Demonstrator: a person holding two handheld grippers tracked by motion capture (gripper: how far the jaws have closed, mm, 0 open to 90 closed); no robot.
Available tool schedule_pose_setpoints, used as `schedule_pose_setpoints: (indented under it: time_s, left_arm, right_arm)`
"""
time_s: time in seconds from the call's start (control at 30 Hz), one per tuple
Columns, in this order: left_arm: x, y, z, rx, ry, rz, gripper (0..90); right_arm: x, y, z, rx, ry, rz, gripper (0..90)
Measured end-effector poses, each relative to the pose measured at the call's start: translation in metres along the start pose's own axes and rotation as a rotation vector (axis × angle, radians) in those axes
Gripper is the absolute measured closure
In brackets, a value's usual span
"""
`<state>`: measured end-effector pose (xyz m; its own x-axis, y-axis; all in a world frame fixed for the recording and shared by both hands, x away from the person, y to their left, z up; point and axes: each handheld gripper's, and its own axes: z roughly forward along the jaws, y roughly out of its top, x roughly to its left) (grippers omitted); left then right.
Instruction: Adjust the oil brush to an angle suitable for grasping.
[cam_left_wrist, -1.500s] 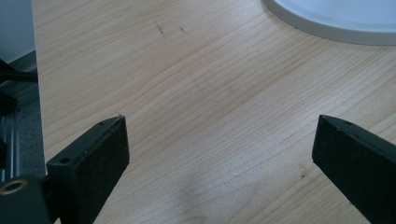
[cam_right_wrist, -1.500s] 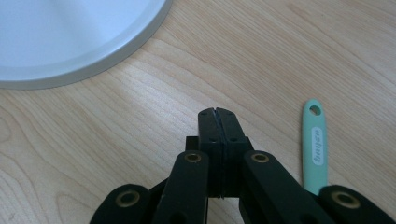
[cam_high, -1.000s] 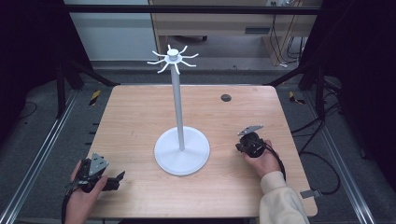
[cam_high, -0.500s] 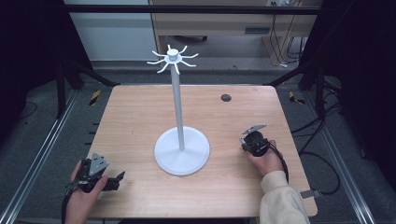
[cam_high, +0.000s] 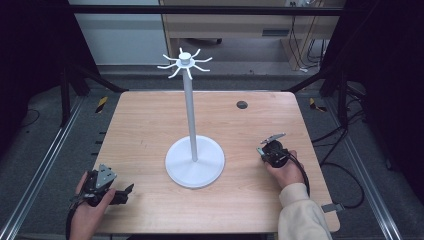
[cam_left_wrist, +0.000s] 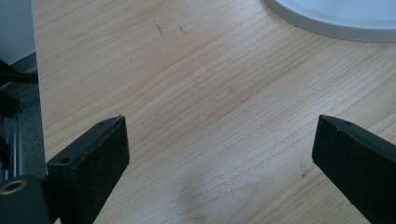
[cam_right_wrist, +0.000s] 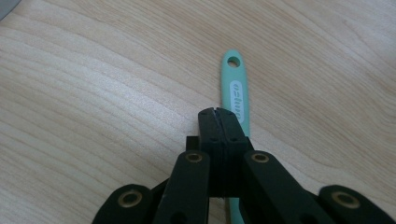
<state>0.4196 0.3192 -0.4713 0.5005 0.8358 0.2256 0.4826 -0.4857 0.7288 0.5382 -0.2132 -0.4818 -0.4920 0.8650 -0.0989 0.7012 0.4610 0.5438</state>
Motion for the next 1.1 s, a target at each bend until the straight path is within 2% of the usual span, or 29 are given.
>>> schedule_pose_setpoints:
  time_s: [0.4, 0.47, 0.5, 0.53, 0.57, 0.67, 0.7, 0.87, 1.1]
  left_arm:
    - [0.0, 0.0, 0.0, 0.002, -0.003, -0.001, 3.5]
    - [0.0, 0.0, 0.0, 0.002, -0.004, -0.002, 3.4]
    - [0.0, 0.0, 0.001, 0.002, -0.005, -0.002, 3.5]
    - [0.0, 0.0, 0.001, 0.002, -0.005, -0.002, 3.5]
    - [0.0, 0.0, 0.001, 0.003, -0.004, -0.002, 3.5]
    - [0.0, 0.0, 0.0, 0.001, -0.005, -0.004, 3.5]
    - [0.0, 0.0, 0.0, 0.001, -0.004, -0.004, 3.5]
    - [0.0, 0.0, 0.0, -0.001, -0.003, -0.006, 3.5]
    - [0.0, 0.0, 0.0, -0.004, -0.003, -0.005, 3.5]
  right_arm:
    - [-0.02, -0.002, 0.0, -0.002, -0.072, 0.069, 90.0]
    - [-0.022, -0.002, -0.003, -0.003, -0.068, 0.081, 90.0]
    - [-0.023, -0.003, -0.009, -0.027, -0.056, 0.094, 90.0]
    - [-0.023, -0.003, -0.009, -0.027, -0.056, 0.094, 90.0]
    - [-0.023, -0.004, -0.019, -0.045, -0.048, 0.113, 90.0]
    - [-0.024, -0.006, -0.028, -0.053, -0.038, 0.127, 90.0]
    - [-0.023, -0.009, -0.034, -0.047, -0.04, 0.139, 89.6]
    - [-0.024, -0.014, -0.04, -0.019, -0.025, 0.155, 88.0]
    - [-0.026, -0.019, -0.042, 0.034, -0.02, 0.163, 81.2]
